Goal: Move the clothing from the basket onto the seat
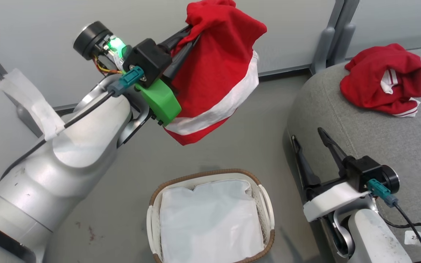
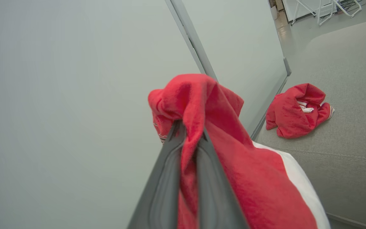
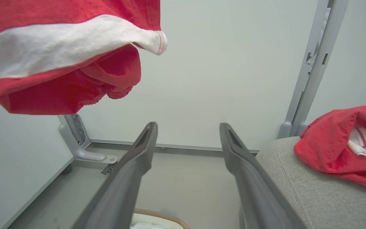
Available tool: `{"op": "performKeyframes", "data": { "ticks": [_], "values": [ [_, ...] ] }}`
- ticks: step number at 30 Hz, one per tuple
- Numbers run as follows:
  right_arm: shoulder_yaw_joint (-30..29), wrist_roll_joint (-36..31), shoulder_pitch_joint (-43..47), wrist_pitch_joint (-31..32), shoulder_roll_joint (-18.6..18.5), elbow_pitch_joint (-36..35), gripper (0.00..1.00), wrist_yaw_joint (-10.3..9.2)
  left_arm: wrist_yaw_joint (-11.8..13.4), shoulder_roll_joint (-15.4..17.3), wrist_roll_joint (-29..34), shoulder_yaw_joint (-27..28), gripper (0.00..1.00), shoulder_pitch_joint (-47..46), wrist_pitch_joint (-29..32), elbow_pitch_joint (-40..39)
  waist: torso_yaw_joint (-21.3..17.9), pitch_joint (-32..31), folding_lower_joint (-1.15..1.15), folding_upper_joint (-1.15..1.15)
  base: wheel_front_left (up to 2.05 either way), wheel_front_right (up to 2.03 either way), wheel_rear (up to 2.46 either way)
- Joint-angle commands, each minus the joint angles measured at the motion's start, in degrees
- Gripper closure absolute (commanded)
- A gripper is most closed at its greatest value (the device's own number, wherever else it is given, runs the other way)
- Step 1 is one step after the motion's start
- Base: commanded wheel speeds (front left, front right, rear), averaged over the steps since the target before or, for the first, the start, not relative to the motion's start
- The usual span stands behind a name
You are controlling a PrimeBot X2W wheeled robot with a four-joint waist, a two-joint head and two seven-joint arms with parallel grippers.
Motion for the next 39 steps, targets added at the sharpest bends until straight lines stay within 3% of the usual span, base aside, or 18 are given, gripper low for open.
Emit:
{"op": "performKeyframes", "data": {
  "ticks": [1,9,19,39],
  "values": [
    [0.50,-0.39,-0.31,-0.28,-0.21,0.18,0.00,-0.08,-0.12,0.16,-0.54,-0.23,1.00,-1.12,-0.04,-0.40,0.39,-1.00,0.01,0.00,0.00,0.00,0.00],
    [9.32,2.73,-2.85,-0.28,-0.20,0.16,0.00,-0.08,-0.11,0.59,-1.91,-1.70,1.00,-3.41,-0.04,-1.00,0.00,-1.94,0.01,0.00,0.00,0.00,0.00],
    [19.77,9.68,-7.25,-0.28,-0.23,0.08,0.00,-0.08,-0.06,-1.49,-2.97,-4.05,1.00,-4.84,-0.04,-1.94,0.61,-2.80,0.01,0.00,0.00,0.00,0.00],
    [20.46,17.43,-9.41,-0.28,-0.22,-6.54,0.00,-0.08,-0.06,-2.52,-4.43,-6.52,1.00,-2.09,-0.04,-2.73,1.44,-3.93,0.01,0.00,0.00,0.00,0.00]
  ]
}}
